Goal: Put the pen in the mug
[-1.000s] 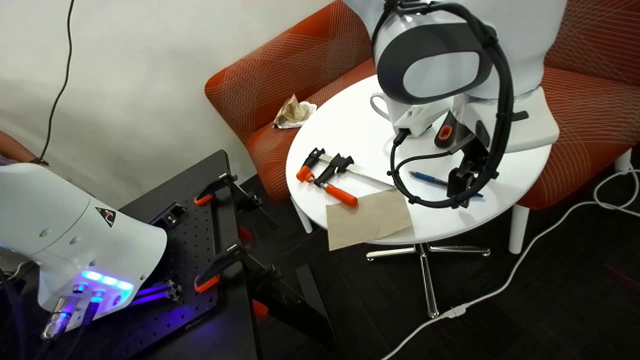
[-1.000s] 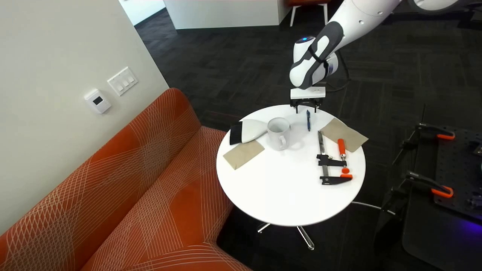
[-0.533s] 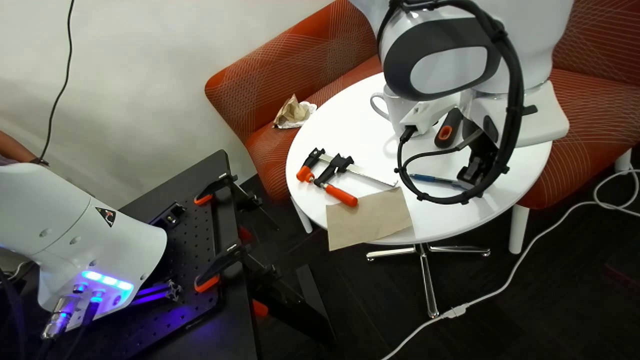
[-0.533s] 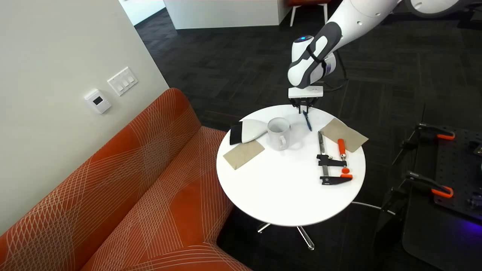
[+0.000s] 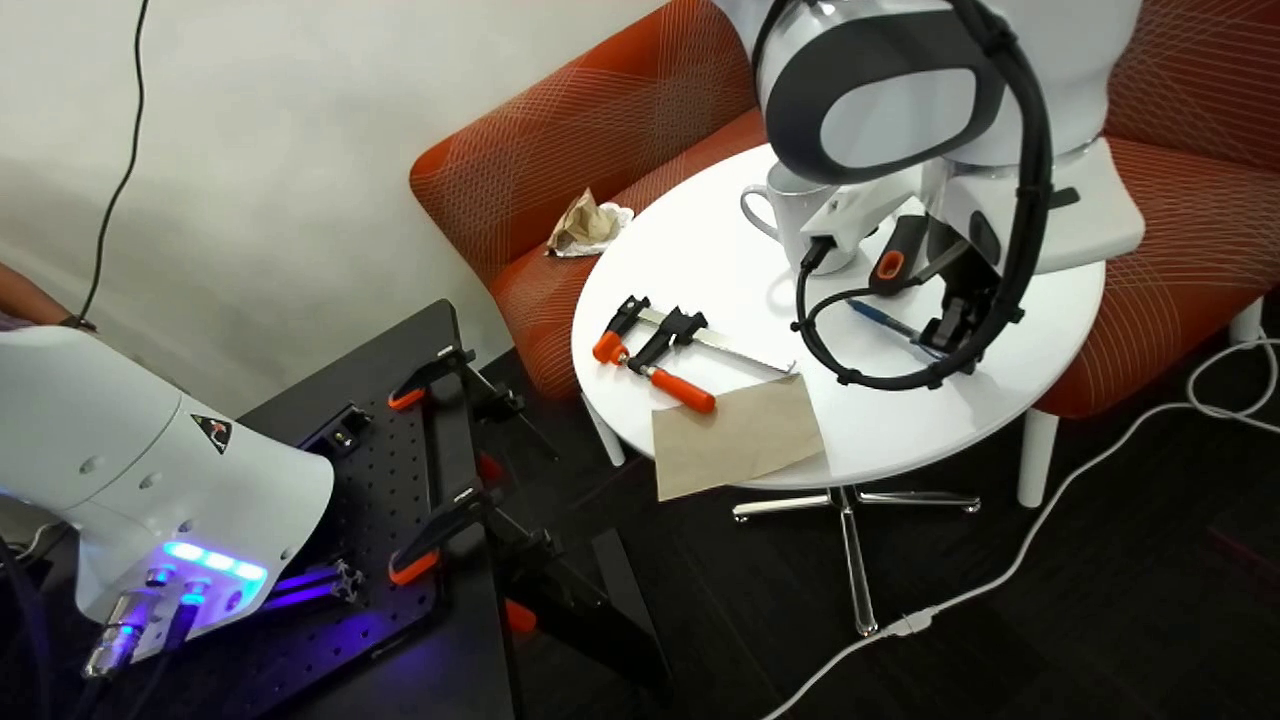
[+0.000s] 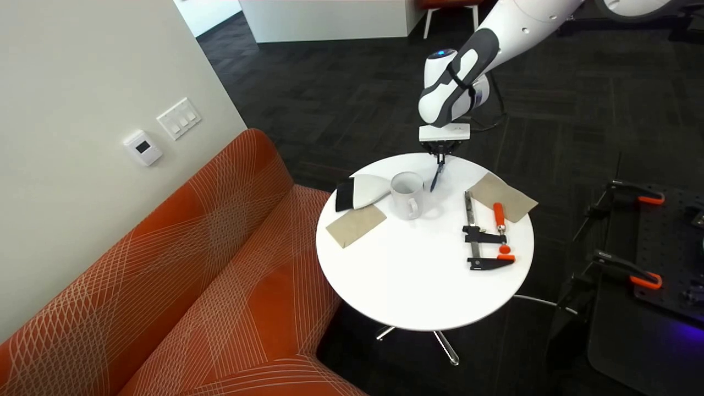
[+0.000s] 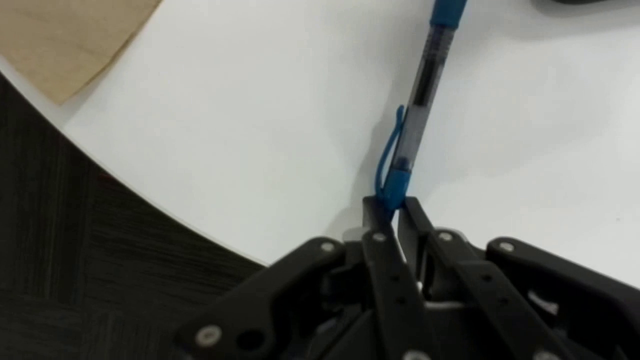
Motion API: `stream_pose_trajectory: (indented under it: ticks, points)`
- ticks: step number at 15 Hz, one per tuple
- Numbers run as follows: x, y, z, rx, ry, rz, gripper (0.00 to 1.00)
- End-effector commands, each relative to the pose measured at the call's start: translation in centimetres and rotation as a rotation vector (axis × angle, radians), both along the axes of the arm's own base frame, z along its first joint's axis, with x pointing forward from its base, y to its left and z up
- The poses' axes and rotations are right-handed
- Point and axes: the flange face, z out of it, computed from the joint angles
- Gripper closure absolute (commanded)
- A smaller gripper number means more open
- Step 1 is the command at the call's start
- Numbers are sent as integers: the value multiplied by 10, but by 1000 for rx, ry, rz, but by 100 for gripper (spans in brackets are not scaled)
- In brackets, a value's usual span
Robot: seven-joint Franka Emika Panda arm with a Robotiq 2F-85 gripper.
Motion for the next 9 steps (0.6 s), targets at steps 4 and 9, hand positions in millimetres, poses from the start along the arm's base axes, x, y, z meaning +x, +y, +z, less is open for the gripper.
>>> stream_pose_trajectory:
  ticks: [4, 9]
  points:
    - [-8, 9, 82, -81, -33, -36, 97]
    - [-18, 21, 147, -176, -59, -42, 97]
